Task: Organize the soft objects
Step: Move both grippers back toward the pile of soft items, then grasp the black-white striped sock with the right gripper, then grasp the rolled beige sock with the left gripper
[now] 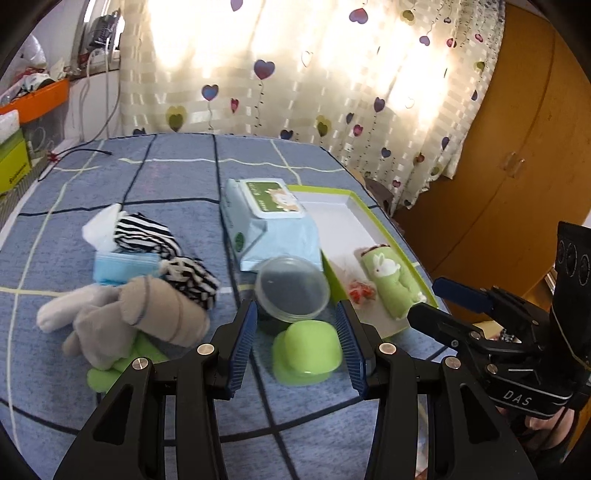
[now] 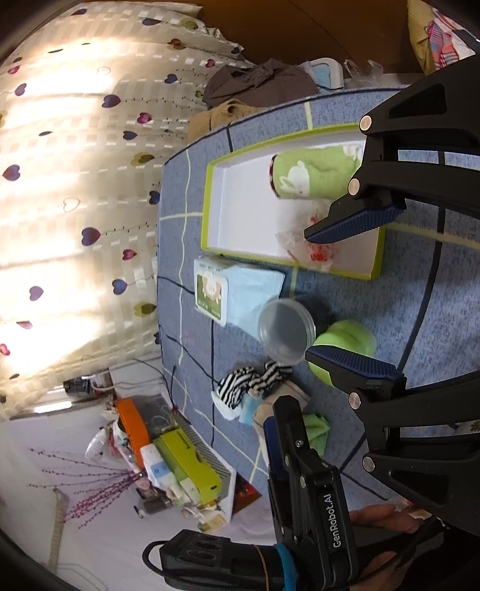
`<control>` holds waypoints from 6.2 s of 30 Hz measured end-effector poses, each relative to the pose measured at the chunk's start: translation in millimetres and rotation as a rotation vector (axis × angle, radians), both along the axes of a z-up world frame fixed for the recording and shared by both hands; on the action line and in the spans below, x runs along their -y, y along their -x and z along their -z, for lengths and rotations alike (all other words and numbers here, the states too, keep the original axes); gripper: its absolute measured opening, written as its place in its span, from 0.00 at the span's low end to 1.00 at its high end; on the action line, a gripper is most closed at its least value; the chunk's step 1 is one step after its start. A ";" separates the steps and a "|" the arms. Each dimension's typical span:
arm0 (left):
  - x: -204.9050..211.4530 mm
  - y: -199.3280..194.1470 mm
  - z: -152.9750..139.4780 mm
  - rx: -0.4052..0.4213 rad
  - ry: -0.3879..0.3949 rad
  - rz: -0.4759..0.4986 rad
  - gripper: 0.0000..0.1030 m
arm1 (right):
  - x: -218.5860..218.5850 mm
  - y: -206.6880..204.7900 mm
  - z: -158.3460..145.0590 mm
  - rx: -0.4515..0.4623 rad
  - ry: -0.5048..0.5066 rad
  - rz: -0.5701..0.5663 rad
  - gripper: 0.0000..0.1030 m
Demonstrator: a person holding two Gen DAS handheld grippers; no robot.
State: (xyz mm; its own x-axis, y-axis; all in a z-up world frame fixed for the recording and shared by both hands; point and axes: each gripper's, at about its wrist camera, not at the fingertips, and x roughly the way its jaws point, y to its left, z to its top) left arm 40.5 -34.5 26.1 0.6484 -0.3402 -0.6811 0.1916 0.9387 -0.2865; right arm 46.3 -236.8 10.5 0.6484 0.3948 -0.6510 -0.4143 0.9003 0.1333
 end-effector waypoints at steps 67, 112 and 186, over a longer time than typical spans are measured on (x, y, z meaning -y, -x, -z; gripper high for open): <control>-183.4 9.2 55.4 -0.077 0.082 -0.353 0.44 | -195.6 -50.9 42.2 -0.098 0.192 -0.356 0.56; -214.3 -24.2 80.0 -0.094 0.018 -0.365 0.44 | -179.3 -74.2 13.2 -0.063 0.225 -0.347 0.11; -56.5 -20.5 30.8 0.041 -0.019 -0.054 0.44 | -49.0 -29.5 -23.5 0.032 0.049 -0.131 0.11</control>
